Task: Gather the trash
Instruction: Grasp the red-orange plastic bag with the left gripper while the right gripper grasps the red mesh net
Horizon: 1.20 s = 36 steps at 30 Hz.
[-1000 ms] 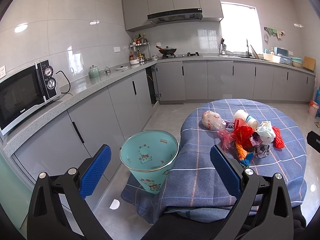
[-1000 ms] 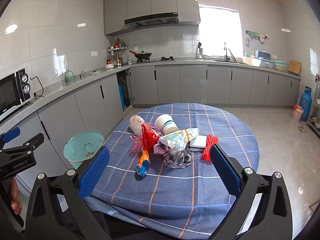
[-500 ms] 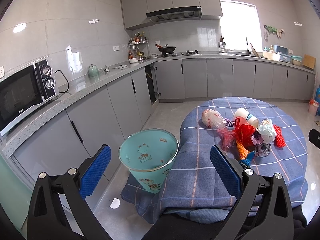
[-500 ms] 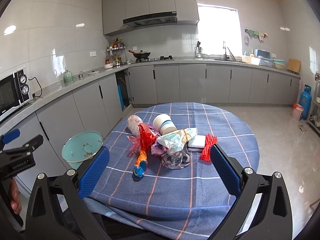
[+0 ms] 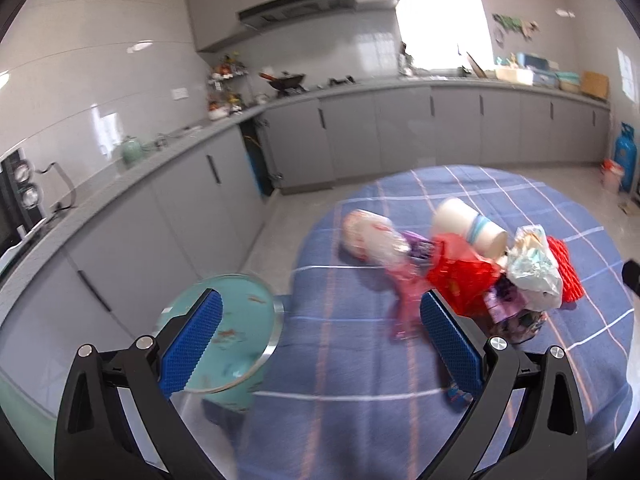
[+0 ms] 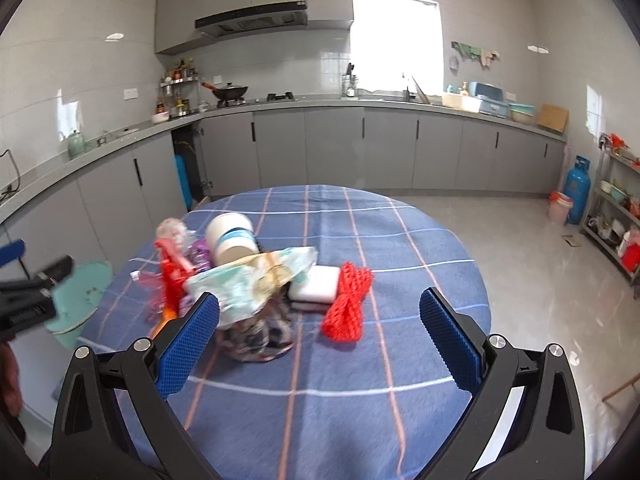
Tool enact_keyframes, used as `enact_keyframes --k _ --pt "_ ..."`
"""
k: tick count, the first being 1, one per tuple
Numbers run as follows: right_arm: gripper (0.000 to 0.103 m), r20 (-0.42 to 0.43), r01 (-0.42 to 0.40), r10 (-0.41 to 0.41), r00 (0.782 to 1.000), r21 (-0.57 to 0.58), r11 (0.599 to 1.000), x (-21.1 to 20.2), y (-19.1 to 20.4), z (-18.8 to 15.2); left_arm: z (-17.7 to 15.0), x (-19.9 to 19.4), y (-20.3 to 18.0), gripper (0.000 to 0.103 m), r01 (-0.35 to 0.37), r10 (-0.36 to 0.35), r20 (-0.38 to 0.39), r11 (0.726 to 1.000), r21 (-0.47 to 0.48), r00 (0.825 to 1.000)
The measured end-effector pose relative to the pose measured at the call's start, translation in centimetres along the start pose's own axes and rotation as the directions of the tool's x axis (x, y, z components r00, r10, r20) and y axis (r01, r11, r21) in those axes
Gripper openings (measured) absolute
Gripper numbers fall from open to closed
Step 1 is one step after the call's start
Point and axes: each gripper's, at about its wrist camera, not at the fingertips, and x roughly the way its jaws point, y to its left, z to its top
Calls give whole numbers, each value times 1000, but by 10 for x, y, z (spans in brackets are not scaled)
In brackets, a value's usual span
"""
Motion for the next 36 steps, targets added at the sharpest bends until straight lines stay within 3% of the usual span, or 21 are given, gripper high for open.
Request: enact_keyframes --k 7,21,25,30,33,35,36 --pt "98 -33 58 -56 998 57 997 30 -27 -5 -10 44 -50 97 41 -36 -77 997 61 996" --pt "98 -52 58 -55 997 62 996 39 -37 -26 -25 41 -61 97 52 -48 -75 997 54 996" --pt "98 -71 57 -52 996 76 995 46 -40 -29 -27 58 -71 96 78 -69 -123 995 69 990" --pt "98 -88 55 -48 995 79 995 51 -43 -35 -32 76 -73 70 136 -125 -177 990 49 976" --pt "98 -88 53 -47 995 75 996 50 -43 -37 -35 79 -75 47 207 -196 -201 978 36 960" --pt "98 -89 54 -48 995 71 996 51 -41 -39 -36 80 -77 15 249 -236 -209 968 38 949" --pt "98 -90 54 -48 995 70 996 50 -41 -39 -37 79 -78 15 269 -255 -212 962 39 943"
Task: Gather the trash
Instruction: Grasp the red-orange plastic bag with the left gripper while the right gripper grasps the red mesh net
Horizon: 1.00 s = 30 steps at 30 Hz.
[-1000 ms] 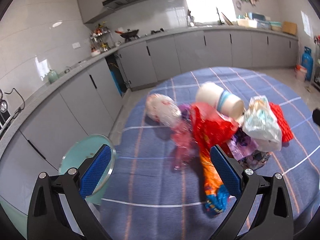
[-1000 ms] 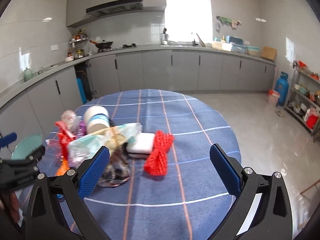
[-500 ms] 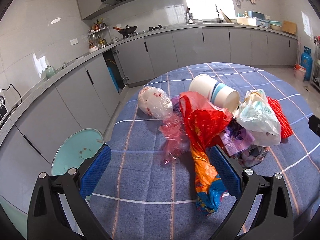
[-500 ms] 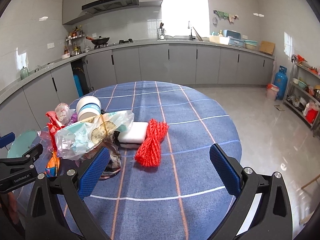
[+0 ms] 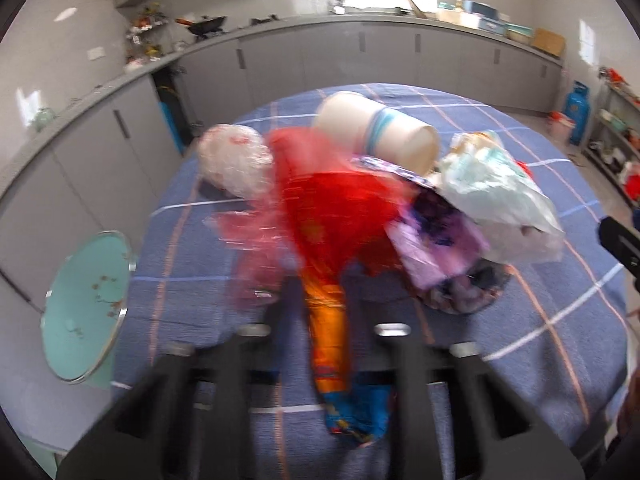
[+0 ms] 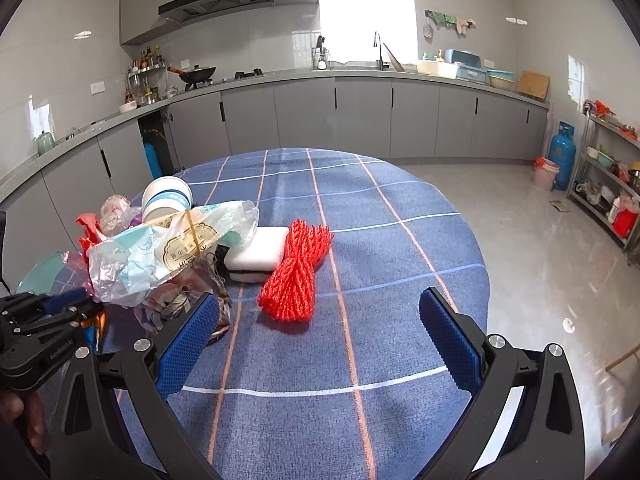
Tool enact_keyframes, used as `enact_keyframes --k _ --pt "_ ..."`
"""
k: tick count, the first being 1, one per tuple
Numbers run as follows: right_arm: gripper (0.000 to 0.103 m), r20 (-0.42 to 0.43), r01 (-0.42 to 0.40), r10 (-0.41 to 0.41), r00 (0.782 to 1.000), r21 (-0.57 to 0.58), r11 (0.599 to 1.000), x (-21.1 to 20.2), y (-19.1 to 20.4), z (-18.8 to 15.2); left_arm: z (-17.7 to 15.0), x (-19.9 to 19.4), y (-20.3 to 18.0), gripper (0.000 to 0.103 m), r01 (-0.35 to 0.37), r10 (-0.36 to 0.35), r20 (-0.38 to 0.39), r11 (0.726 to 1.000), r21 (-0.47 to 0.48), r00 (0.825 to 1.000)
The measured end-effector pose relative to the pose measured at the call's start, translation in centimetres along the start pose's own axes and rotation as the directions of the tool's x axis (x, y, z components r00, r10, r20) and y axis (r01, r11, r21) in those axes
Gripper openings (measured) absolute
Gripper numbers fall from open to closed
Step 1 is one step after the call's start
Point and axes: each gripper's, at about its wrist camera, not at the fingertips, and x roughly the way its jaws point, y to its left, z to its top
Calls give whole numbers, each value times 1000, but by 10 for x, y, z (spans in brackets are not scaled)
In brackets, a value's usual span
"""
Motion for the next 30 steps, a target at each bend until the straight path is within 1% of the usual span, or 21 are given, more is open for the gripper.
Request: enact_keyframes --k 1,2,7,10,12,13,16,18,20,21,23,25,27,28,29,30 --pt "98 3 0 0 1000 0 1000 0 1 -1 0 -2 -2 12 3 -3 7 1000 7 1000" --pt "98 6 1 -1 1000 1 1000 -1 1 0 0 -4 -4 0 5 -5 16 1000 19 1000" --pt "98 37 1 -1 999 14 1000 -7 -5 7 7 -29 0 0 -18 15 92 999 34 996" --pt "97 32 -6 5 999 27 1000 -3 -8 13 11 -41 8 0 -23 21 127 1000 19 992" --pt "97 31 -11 10 999 31 999 1 -10 16 14 -48 9 0 -48 43 162 999 22 986" --pt "95 25 -10 10 1000 26 1000 6 -9 18 15 -49 10 0 -53 48 169 998 22 984" --pt "81 -19 -16 17 1000 19 1000 22 -5 24 13 -47 12 1 -52 49 166 999 17 985" --pt "80 -63 -17 18 998 13 1000 37 -1 27 10 -43 12 10 -59 56 156 998 12 986" --pt "80 -110 -36 38 993 17 999 51 2 28 7 -37 14 56 -70 69 144 998 1 987" --pt "80 -122 -38 40 992 21 999 55 3 27 6 -32 15 61 -82 81 141 997 -3 987" --pt "79 -151 -37 40 988 20 999 63 5 25 5 -24 17 60 -72 73 119 997 -8 990" --pt "72 -190 -45 49 981 26 999 72 4 22 6 -13 19 60 -49 51 86 999 -24 995" --pt "69 -226 -47 54 973 38 998 79 1 18 5 -2 16 60 -34 35 63 999 -17 997" --pt "66 -235 -48 56 970 40 998 82 1 15 5 3 14 60 -32 33 55 999 -9 998" --pt "55 -246 -54 64 967 46 997 84 0 13 4 7 11 60 -26 26 43 1000 -1 999" --pt "50 -259 -71 82 962 54 996 86 -1 12 4 12 9 60 -12 12 26 1000 5 1000"
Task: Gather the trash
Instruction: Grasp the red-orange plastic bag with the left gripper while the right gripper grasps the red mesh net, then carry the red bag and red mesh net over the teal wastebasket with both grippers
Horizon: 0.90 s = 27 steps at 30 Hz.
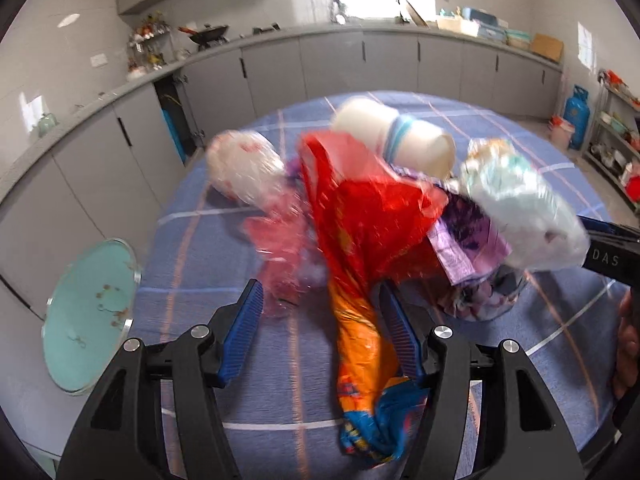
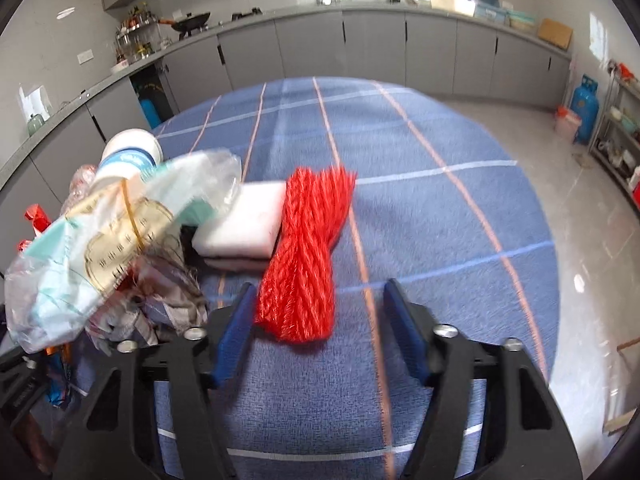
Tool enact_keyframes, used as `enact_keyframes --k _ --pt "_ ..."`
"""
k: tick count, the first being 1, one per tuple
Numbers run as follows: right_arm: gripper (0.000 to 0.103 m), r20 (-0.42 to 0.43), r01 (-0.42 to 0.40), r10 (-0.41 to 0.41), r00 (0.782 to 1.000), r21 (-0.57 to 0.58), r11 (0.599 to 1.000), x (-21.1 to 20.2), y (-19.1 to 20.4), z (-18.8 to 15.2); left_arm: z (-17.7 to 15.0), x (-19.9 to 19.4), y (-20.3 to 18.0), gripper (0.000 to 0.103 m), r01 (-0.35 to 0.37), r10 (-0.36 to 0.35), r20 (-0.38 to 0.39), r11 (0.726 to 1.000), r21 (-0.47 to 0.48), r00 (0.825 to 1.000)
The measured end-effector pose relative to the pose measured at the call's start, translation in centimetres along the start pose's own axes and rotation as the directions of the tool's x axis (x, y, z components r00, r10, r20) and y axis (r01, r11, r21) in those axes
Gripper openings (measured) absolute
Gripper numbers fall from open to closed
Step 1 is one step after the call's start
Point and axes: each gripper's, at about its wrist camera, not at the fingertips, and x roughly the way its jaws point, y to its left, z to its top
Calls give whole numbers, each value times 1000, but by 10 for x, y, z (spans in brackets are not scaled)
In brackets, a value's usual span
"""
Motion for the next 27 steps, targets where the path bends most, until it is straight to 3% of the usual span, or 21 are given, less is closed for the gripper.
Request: enact_keyframes --k 1,4,5,12,18,27 --pt "42 -8 -6 6 1000 -1 1000 1 0 0 0 4 -2 59 12 -11 -12 1000 3 1000" --pt "26 -20 -28 28 999 4 1000 2 -2 -1 -2 16 -5 27 61 -60 -57 998 10 997" --pt "26 -20 -33 33 999 4 999 2 -3 -1 -4 18 -5 20 73 -73 -62 997 7 995" --pt "20 52 -7 6 999 12 1000 -17 -10 0 0 1 3 18 83 -83 -13 997 9 996" --pt "20 151 16 -17 988 8 1000 -51 -10 14 5 -34 20 18 20 -19 69 1000 -8 997" --pt "20 249 -75 100 963 -111 991 -99 34 27 8 -60 48 18 -87 94 103 994 -69 990"
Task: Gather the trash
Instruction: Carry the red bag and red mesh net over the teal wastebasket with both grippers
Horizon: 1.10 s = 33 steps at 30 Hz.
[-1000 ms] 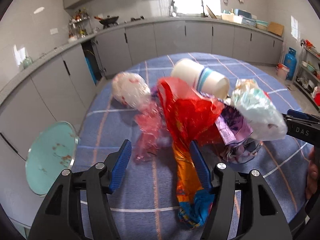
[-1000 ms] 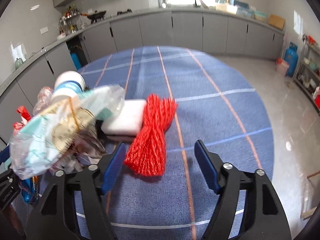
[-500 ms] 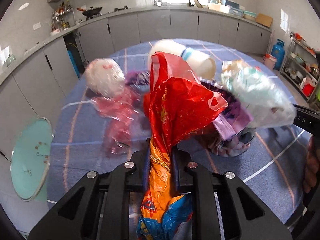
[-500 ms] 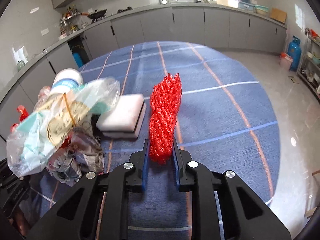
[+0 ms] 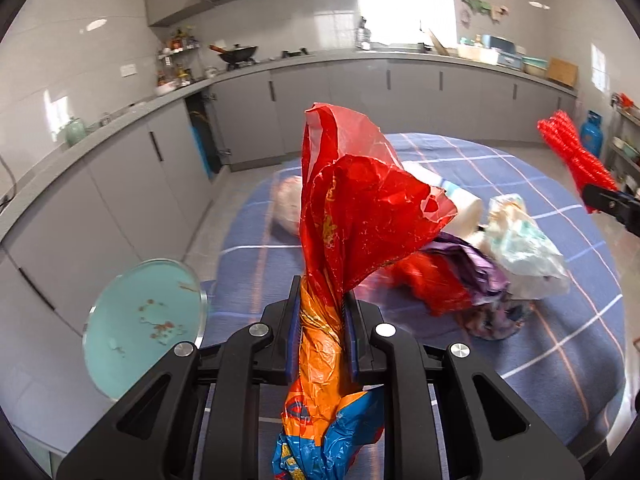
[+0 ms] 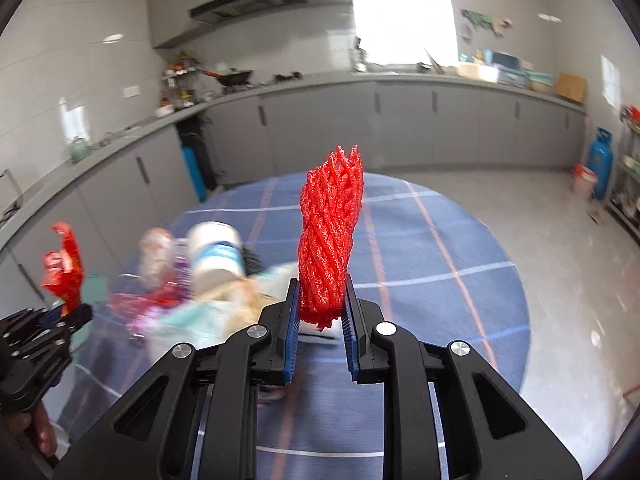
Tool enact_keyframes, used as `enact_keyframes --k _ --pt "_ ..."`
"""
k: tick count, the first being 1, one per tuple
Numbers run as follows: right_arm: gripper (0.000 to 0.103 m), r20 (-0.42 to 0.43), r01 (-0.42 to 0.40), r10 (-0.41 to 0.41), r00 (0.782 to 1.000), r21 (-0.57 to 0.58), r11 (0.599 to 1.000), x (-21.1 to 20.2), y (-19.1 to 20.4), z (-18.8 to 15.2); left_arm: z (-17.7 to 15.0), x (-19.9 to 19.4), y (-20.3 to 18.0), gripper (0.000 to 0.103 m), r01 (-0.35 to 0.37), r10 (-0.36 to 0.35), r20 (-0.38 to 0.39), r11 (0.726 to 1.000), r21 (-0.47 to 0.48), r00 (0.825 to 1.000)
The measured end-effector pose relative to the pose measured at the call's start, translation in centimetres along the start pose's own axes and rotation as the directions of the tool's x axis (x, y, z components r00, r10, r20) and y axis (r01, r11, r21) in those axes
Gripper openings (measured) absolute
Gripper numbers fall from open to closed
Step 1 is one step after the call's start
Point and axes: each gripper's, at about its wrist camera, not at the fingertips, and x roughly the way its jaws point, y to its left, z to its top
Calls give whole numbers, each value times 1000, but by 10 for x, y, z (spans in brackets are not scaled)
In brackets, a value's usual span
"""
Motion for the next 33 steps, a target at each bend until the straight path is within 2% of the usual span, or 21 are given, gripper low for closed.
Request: enact_keyframes --k 8,16,29,33 --pt "20 6 -120 121 993 -68 990 -1 49 14 5 3 45 18 -83 82 -23 994 -77 996" --pt "20 3 -196 198 980 -125 973 4 93 23 2 3 78 18 -167 164 -33 978 -126 986" --pt "20 -37 -300 298 954 -201 933 18 148 24 -4 8 127 18 -293 282 -80 938 -187 956" --pt "20 -64 -335 329 942 -223 915 28 168 21 -7 14 145 18 -336 321 -105 921 -199 941"
